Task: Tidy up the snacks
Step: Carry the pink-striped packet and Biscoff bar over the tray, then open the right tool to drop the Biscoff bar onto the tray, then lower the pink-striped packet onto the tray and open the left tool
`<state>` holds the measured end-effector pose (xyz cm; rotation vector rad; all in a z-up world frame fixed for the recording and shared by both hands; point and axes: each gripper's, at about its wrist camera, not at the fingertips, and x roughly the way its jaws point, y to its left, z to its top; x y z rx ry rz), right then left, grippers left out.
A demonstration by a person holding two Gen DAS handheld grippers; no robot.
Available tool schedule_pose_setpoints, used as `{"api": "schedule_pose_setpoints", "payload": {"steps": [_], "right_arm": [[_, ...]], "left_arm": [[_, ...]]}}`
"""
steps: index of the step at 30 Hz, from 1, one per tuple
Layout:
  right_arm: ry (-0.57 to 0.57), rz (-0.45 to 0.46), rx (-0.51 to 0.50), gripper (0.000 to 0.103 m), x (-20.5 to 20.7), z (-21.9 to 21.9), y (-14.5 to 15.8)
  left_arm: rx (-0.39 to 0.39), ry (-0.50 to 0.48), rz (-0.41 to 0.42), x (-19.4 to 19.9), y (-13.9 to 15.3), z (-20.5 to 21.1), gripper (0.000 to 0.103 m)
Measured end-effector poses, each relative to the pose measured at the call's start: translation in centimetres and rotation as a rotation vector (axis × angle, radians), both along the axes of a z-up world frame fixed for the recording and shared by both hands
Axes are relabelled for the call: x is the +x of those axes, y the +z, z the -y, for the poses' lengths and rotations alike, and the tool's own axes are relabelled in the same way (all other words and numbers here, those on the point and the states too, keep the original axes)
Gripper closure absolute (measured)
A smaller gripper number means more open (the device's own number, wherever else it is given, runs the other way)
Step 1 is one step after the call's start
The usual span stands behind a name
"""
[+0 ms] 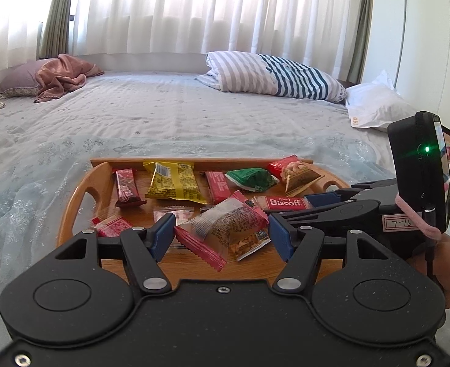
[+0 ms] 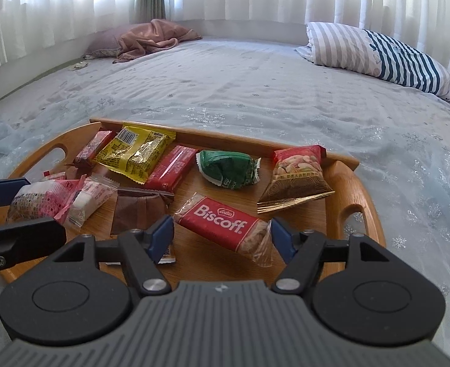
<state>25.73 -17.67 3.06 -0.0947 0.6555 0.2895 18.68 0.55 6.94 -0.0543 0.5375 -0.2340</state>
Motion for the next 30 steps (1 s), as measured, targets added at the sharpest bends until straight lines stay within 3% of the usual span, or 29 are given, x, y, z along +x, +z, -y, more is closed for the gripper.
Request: {"api": "schedule_pose_setpoints", "payload": {"steps": [5, 7, 12, 15, 23, 30], "right_arm": [[0.005, -0.004, -0.007, 0.028, 0.2, -0.3, 0.0], [0.003, -0.004, -0.012, 0.021, 0.2, -0.3, 0.0], [0.001, -0.002, -0.018, 0.019, 0.0, -0.2, 0.1], [0.002, 0.000, 0.003, 0.014, -0.1, 0.3, 0.2], [0.011, -0.035, 0.072, 0.013, -0.1, 1.1, -0.1], [-0.053, 0.068, 0.120, 0.000, -3.6, 4.5, 2.6]], "left_arm": [[0.008, 0.009, 0.007, -0.3, 0.1, -0.3, 0.039], [0.008, 0.010, 0.009, -0.4, 0.2, -0.3, 0.039], [0.004, 0.008, 0.008, -0.5, 0.3, -0.1, 0.039], [0.011, 0.015, 0.014, -0.6, 0.4, 0.0, 0.039], [0.009, 0.041, 0.007, -1.1, 0.8, -0.2, 0.039], [0.011, 0.008, -0.002, -0.6, 0.9, 1.2, 0.039]]}}
